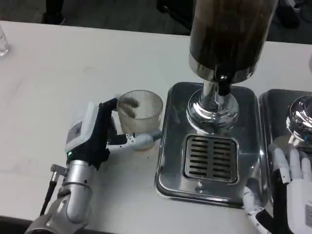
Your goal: Grasp the cup under the faucet to collect the drink, then remove the cup.
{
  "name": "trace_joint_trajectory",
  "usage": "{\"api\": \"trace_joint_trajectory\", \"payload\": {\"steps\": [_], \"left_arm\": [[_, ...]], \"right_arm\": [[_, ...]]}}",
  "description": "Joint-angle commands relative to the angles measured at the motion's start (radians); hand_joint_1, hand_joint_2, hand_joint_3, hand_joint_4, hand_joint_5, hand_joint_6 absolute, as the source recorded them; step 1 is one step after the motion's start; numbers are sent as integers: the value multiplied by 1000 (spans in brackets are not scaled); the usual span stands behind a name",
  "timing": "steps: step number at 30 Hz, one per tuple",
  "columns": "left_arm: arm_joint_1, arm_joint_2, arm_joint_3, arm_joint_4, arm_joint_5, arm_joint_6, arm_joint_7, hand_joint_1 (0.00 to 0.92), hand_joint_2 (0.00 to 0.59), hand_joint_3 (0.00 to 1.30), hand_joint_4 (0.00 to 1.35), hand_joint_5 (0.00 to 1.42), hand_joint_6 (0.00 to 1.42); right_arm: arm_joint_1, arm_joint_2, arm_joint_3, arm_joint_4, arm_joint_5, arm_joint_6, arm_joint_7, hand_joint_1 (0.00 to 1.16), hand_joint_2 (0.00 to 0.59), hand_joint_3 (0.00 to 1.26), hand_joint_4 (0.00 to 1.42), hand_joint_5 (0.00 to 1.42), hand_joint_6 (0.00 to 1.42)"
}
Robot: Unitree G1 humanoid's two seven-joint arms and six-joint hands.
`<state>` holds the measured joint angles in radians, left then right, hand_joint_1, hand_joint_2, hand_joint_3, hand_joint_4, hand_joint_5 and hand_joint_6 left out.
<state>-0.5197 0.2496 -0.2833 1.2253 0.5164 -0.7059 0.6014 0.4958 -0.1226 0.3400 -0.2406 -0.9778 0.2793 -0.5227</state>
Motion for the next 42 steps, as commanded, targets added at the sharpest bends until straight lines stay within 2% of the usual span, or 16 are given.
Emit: {"api": "trace_joint_trajectory", "payload": {"steps": [1,7,17,23,27,33,42], "left_arm": [[-6,6,-7,-33,13,-45,41,576,0,993,1166,1233,1334],[-9,-7,-28,-42,40,-56,51,573,0,989,1166,1233,1338],[-36,-52,-67,-49,75,-60,47,560,0,988,1166,1221,1346],[-68,-100,-100,-28,99,-24,43,559,0,988,1166,1219,1350],[-81,-122,-109,-9,98,-3,38,559,0,988,1166,1219,1351],[-121,-175,-157,15,139,53,40,559,0,988,1166,1219,1352],[-170,-219,-197,43,152,92,6,559,0,988,1166,1219,1345]], "right_arm": [[-7,4,-4,12,9,-16,-16,290,504,105,0,0,66],[-7,5,-5,12,6,-17,-19,289,504,105,0,0,68],[8,11,-13,-7,4,-10,-27,289,504,105,0,0,78],[48,2,-22,-43,-7,-14,-39,288,504,105,0,0,79],[57,11,-20,-61,-15,-9,-43,288,504,105,0,0,73],[65,25,-18,-70,-19,-7,-46,288,504,105,0,0,69],[73,49,-15,-73,-31,-3,-51,288,504,105,0,0,69]]}}
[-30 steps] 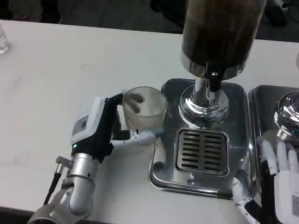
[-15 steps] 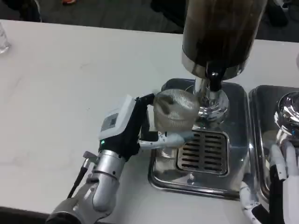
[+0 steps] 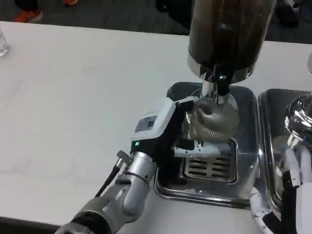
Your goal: Grasp the cup under the faucet to collect the drink, then remove the cup.
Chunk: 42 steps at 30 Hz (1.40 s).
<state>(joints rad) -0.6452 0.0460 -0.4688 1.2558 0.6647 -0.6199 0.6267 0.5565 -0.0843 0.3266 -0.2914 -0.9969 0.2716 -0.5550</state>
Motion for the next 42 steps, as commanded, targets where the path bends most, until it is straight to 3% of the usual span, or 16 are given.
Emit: {"api": "trace_joint_trajectory", "payload": {"steps": [1,10,12,15,17,21,28,34,42], "left_arm": [[-46,-17,-17,14,6,7,-24,558,0,988,1166,1219,1343],[-15,-5,-52,29,15,17,-52,549,0,956,1127,1169,1305],[-13,-2,-49,28,7,6,-65,529,0,868,988,1057,1175],[-13,8,-38,23,-9,-19,-83,296,32,682,776,911,886],[-12,14,-22,21,-33,-38,-116,180,33,438,504,670,591],[-8,24,1,20,-65,-60,-174,88,18,268,351,555,456],[5,37,21,11,-88,-87,-189,3,0,208,310,516,394],[20,70,60,-10,-118,-138,-185,0,0,173,298,483,360],[79,193,142,-81,-161,-236,-164,0,0,182,294,449,251]], "right_arm": [[14,13,-2,-23,-13,5,-21,288,504,105,0,0,69],[12,18,-10,-19,-4,1,-18,288,504,105,0,0,69],[8,17,-11,-17,-3,0,-16,288,504,105,0,0,69],[0,15,-17,-8,5,-3,-17,288,504,105,0,0,69],[-8,12,-22,-1,12,-7,-15,288,504,105,0,0,69],[-33,3,-28,19,21,-16,-9,288,504,105,0,0,69],[-67,-9,-35,44,37,-26,-7,288,504,105,0,0,69],[-99,-22,-51,71,54,-32,-6,288,504,105,0,0,69],[-166,-35,-63,133,74,-44,-14,298,497,94,0,0,67]]}}
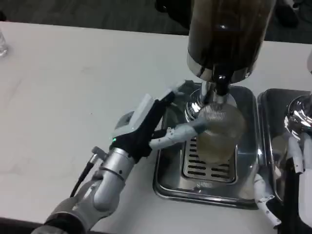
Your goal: Grasp the cup under the faucet to collect the drink, then remove the cup.
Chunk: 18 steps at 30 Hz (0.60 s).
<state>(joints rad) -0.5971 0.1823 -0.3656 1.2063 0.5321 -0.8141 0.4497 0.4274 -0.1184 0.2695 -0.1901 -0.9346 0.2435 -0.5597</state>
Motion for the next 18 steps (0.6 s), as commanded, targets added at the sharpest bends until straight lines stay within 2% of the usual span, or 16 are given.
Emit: {"api": "trace_joint_trajectory", "payload": {"steps": [1,6,9,12,14,18], "left_arm": [[39,67,48,-43,-35,-51,12,0,0,182,294,449,250],[95,94,89,-120,-72,-100,-20,0,0,148,220,382,213],[140,113,117,-194,-130,-143,-91,0,0,75,113,248,108],[199,142,150,-329,-278,-183,-262,0,8,11,26,159,18],[231,157,164,-416,-347,-173,-347,0,35,0,1,28,1],[285,194,188,-618,-506,-119,-526,0,40,0,0,0,0]], "right_arm": [[-41,-3,-8,36,15,-18,-9,299,497,94,0,0,67],[-51,-19,-9,47,27,-31,1,302,493,93,0,0,67],[-59,-21,-7,49,33,-38,7,302,487,90,0,0,67],[-63,-20,-6,48,36,-46,13,302,484,86,0,0,67],[-63,-18,-5,47,40,-49,18,302,461,51,0,0,65],[-66,-18,-12,44,62,-54,43,306,421,4,0,0,40]]}}
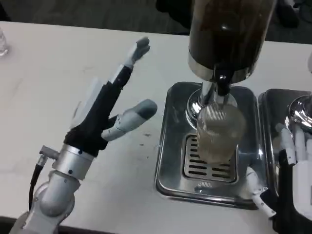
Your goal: Grasp the cup under the faucet to collect the drink, then remove the cup.
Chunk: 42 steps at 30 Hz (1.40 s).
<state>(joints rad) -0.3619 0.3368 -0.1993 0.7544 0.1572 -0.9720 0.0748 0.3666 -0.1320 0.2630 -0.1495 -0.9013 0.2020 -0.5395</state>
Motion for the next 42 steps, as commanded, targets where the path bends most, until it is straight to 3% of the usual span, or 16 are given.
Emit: {"api": "trace_joint_trajectory", "payload": {"steps": [1,6,13,21,28,36,42], "left_arm": [[59,45,28,-210,-169,52,-187,0,41,0,0,0,0],[75,38,56,-372,-313,116,-328,0,44,0,0,0,0],[42,-15,43,-475,-398,160,-473,0,55,0,0,25,0],[-31,-80,23,-420,-384,207,-614,0,59,0,0,48,0],[-81,-121,12,-322,-335,185,-677,0,60,0,0,56,0],[-53,-165,-15,-321,-336,190,-740,0,62,25,0,105,19],[-22,-173,-39,-359,-327,196,-755,0,71,39,0,114,34]], "right_arm": [[-6,-4,-8,3,34,-14,27,302,406,1,0,0,27],[-4,-10,-16,-2,69,-33,51,288,362,0,0,0,3],[-2,7,-55,8,227,-148,57,286,322,0,0,0,0],[7,10,-63,18,232,-188,30,293,326,0,0,0,0],[24,21,-70,17,232,-204,3,273,332,0,0,0,16],[33,29,-78,19,237,-209,-2,270,335,0,0,0,18],[23,28,-77,25,244,-214,16,271,339,0,0,0,27]]}}
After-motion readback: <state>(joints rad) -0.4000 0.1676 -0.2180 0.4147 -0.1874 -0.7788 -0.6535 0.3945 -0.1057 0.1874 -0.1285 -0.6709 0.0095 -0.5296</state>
